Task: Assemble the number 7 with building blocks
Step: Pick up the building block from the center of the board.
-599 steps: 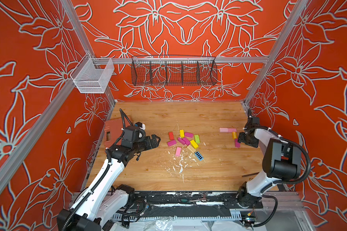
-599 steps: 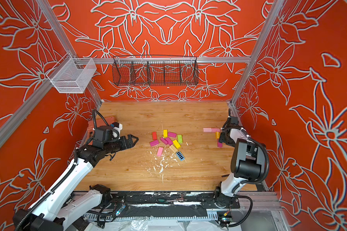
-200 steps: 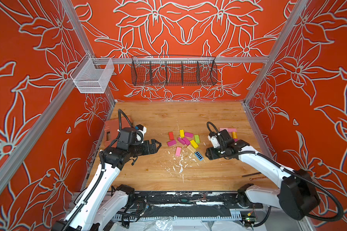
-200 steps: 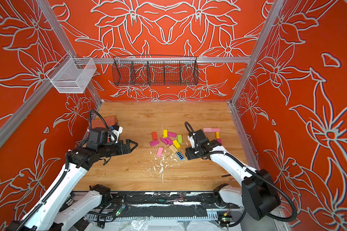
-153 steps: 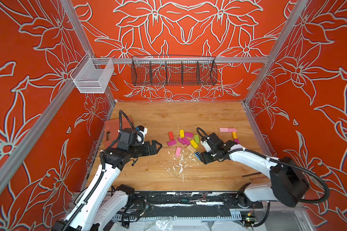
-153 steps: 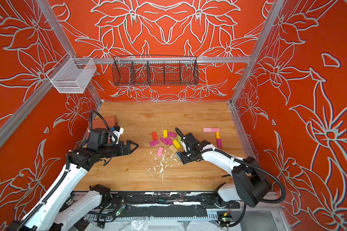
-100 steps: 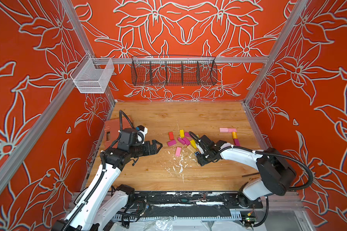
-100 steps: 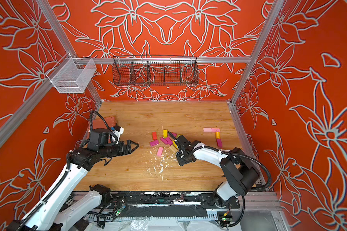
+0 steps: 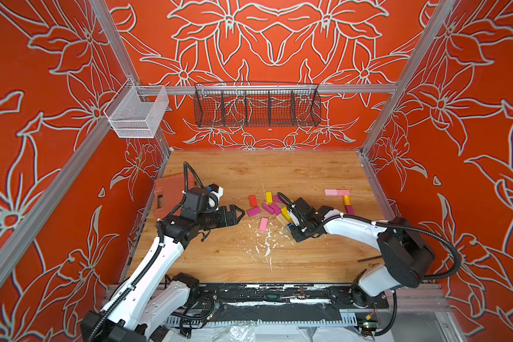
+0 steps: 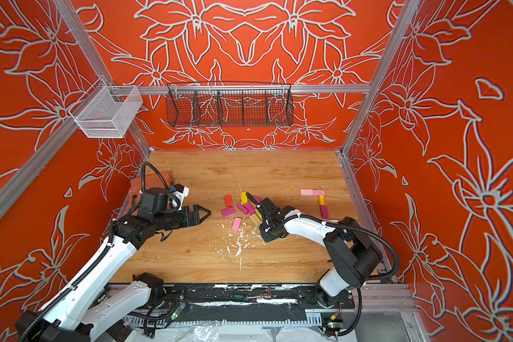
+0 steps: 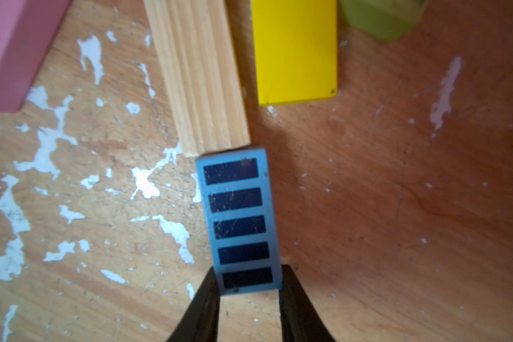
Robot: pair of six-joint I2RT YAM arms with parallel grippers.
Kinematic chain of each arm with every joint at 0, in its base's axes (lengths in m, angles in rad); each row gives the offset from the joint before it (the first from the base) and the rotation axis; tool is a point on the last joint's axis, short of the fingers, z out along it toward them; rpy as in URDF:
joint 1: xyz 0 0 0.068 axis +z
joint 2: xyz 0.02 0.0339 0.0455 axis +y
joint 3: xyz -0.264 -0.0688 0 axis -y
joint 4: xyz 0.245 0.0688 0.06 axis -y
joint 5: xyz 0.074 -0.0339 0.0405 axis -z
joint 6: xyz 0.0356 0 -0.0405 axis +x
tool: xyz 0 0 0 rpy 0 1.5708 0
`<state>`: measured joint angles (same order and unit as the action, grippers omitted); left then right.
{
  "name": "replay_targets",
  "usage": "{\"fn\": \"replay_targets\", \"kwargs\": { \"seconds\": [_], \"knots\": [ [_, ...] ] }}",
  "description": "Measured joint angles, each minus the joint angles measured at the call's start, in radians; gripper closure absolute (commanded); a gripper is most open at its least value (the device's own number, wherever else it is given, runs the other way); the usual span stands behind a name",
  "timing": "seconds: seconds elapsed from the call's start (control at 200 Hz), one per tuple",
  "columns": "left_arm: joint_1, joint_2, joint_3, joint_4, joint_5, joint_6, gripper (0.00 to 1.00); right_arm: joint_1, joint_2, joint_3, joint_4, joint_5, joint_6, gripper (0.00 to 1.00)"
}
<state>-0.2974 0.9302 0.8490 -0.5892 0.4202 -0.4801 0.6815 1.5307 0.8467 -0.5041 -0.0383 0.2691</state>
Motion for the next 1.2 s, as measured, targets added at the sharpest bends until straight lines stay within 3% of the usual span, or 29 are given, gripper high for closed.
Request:
{"fn": "replay_targets", "kwargs": {
  "seconds": [0.245, 0.571, 0.936, 1.201],
  "knots": [
    [-0.122, 0.030, -0.025, 0.140, 0.013, 0.009, 0.03, -0.068, -0.198, 0.000, 0.010, -0.164, -0.003, 0.68],
    [-0.283, 0.135, -0.074, 0.421, 0.135, 0.089, 0.03, -0.093, -0.399, 0.083, 0.001, -0.467, 0.014, 0.67],
    [-0.309, 0.166, -0.097, 0.701, 0.345, 0.179, 0.00, -0.098, -0.514, 0.112, 0.050, -0.765, 0.063, 0.67],
    [-0.330, 0.188, -0.080, 0.786, 0.440, 0.224, 0.12, -0.098, -0.519, 0.111, 0.084, -0.864, 0.081, 0.67]
  ]
}}
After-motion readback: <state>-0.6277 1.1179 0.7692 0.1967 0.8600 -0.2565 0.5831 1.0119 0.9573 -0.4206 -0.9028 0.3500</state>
